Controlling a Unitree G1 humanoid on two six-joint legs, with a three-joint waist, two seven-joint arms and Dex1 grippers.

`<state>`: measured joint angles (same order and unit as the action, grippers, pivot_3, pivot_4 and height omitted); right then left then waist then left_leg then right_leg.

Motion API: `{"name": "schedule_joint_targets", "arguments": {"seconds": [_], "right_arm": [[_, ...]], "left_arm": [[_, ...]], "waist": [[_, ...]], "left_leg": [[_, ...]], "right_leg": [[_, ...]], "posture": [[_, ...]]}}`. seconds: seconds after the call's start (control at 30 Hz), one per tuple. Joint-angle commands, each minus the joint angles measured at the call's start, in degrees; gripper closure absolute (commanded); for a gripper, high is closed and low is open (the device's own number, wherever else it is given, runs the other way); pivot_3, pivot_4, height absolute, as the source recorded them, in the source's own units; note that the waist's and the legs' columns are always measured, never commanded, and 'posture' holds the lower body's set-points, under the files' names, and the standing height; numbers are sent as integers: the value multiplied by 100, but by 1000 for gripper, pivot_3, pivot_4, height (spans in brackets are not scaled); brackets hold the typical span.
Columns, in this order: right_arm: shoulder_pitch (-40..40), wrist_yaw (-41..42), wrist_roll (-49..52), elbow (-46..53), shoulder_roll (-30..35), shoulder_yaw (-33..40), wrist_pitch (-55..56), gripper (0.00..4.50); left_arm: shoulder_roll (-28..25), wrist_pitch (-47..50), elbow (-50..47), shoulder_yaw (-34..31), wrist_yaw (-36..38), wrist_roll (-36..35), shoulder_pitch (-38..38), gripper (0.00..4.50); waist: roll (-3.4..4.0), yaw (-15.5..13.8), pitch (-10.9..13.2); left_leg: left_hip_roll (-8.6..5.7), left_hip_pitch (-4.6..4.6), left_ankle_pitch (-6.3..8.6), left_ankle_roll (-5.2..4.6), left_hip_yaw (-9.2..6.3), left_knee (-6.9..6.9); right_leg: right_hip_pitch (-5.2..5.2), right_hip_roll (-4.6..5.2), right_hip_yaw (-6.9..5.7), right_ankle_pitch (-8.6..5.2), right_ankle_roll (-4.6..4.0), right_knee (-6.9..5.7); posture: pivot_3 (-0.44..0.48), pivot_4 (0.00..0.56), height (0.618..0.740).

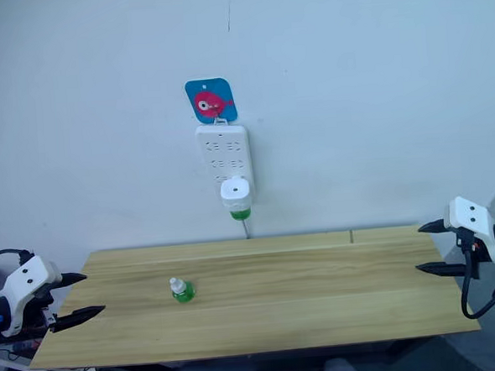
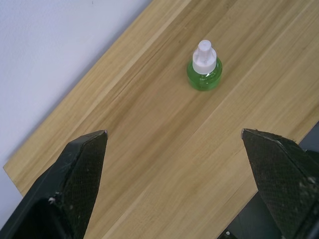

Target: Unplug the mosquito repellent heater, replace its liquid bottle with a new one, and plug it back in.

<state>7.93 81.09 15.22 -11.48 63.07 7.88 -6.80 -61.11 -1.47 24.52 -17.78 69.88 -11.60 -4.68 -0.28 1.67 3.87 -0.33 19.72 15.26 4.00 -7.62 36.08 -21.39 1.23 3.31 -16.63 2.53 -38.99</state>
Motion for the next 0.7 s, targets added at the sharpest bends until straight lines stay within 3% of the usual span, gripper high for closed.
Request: {"name": "schedule_joint_targets", "arguments": {"seconds": [0.03,0.4,0.7], "right_arm": [[74,29,67,26,67,126,83,29],[135,25,57,-66,6,74,173,29],[217,32,66,-106,-53,34,199,29]], "left_arm": [[-143,64,-153,-182,44,-119,-4,0],[-157,196,-93,-290,32,-140,-9,0],[-157,456,71,-486,310,-569,308,0]], "waist": [[0,0,1],[1,0,2],[0,-1,3]], "left_leg": [[0,0,0,0,0,0],[0,-1,0,0,1,0],[0,0,0,0,1,0]], "right_leg": [[0,0,0,0,0,0],[0,0,1,0,0,0],[0,0,1,0,0,0]], "posture": [[56,20,720],[62,23,720],[64,20,720]]}}
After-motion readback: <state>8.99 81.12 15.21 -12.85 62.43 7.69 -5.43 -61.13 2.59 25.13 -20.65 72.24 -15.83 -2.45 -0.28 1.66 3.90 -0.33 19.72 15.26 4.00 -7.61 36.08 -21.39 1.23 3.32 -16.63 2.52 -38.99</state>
